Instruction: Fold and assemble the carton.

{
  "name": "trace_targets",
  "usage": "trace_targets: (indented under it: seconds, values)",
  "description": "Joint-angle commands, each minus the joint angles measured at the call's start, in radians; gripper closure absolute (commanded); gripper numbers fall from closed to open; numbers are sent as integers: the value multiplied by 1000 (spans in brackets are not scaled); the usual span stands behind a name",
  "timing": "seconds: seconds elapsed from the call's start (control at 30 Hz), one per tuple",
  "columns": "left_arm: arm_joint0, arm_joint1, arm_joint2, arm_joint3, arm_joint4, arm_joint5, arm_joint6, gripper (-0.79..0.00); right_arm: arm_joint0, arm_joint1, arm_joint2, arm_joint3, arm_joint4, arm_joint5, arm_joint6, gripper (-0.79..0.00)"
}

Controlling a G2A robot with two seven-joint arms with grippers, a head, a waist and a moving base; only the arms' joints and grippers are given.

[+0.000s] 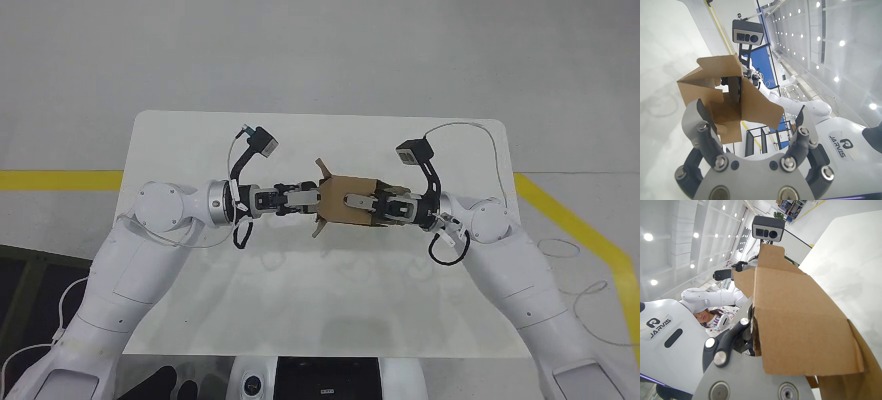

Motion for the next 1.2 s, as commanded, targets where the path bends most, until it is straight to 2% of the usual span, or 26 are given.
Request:
trace_targets:
  seconds: [0.0, 0.9, 1.17]
  values:
    - [-3, -1, 2, 0, -1, -1, 0, -785, 2, -2, -5, 1, 3, 0, 6, 0]
    - [-24, -11, 4, 7, 13, -1, 5, -785, 4, -18, -5, 24, 26, -15, 32, 0]
    - [-19, -12, 4, 7, 11, -1, -4, -785, 4, -22, 11, 42, 27, -42, -1, 0]
